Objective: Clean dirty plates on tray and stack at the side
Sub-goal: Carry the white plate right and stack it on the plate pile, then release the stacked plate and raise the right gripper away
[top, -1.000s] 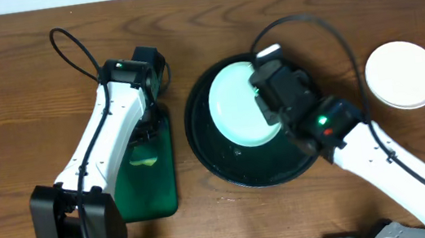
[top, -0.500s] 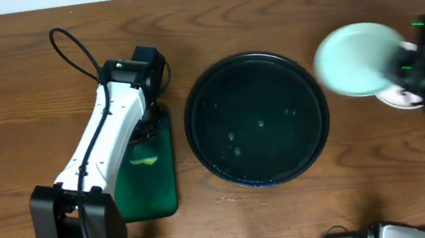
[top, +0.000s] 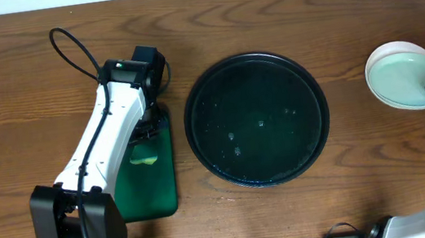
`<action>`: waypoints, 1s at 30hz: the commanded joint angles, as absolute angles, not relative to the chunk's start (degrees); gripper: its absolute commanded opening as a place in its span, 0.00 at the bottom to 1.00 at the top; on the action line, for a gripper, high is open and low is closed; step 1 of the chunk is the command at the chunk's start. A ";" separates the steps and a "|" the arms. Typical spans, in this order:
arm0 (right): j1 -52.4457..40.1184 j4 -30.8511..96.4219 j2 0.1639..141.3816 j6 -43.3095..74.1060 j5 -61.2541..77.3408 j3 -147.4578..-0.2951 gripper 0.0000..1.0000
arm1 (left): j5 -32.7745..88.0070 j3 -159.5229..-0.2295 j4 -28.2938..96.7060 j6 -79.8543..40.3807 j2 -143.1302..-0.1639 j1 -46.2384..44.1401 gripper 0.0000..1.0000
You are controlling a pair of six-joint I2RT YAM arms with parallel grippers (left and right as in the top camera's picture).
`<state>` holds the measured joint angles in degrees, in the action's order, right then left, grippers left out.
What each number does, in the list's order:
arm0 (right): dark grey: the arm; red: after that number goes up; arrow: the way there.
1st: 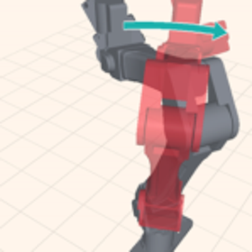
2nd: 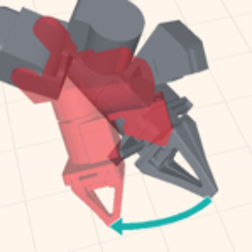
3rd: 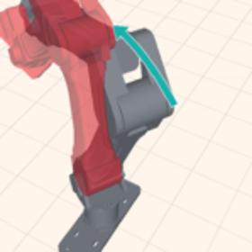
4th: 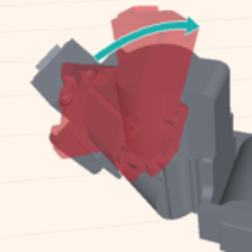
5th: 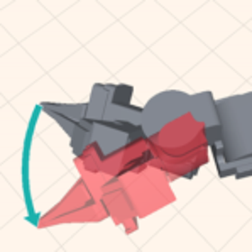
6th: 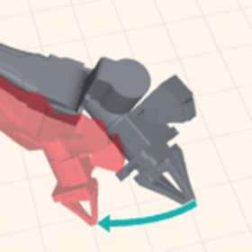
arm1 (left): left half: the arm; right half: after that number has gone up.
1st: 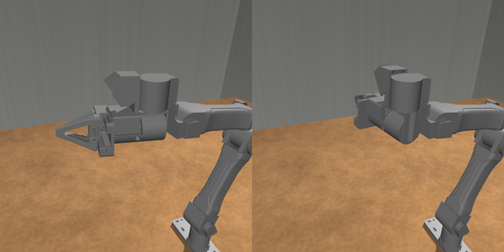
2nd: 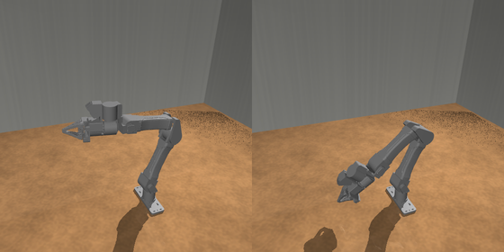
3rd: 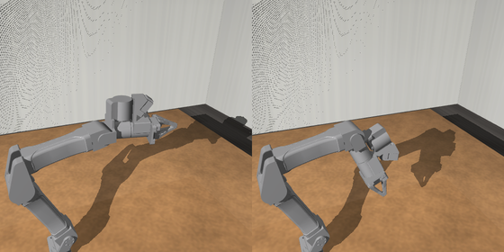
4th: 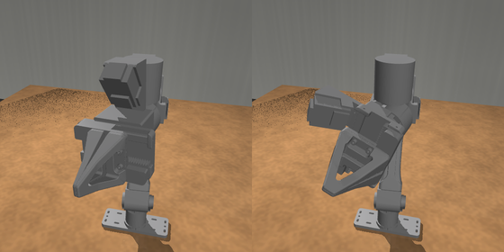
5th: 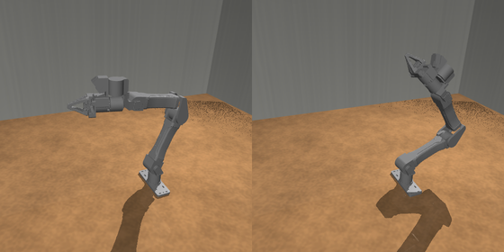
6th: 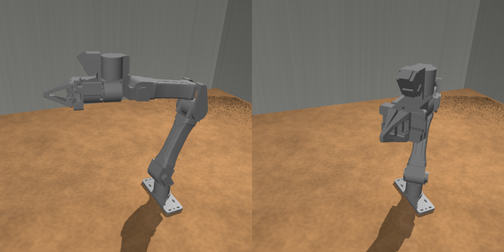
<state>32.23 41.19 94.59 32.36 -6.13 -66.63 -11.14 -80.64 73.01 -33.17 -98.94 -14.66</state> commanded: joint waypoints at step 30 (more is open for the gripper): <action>28.77 31.92 98.04 26.79 11.68 -69.80 0.99 | -11.55 -80.36 72.82 -32.91 -99.04 -13.65 0.07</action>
<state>30.79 31.00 101.36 30.94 6.63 -66.89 -11.11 -80.64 72.97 -33.17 -98.94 -14.63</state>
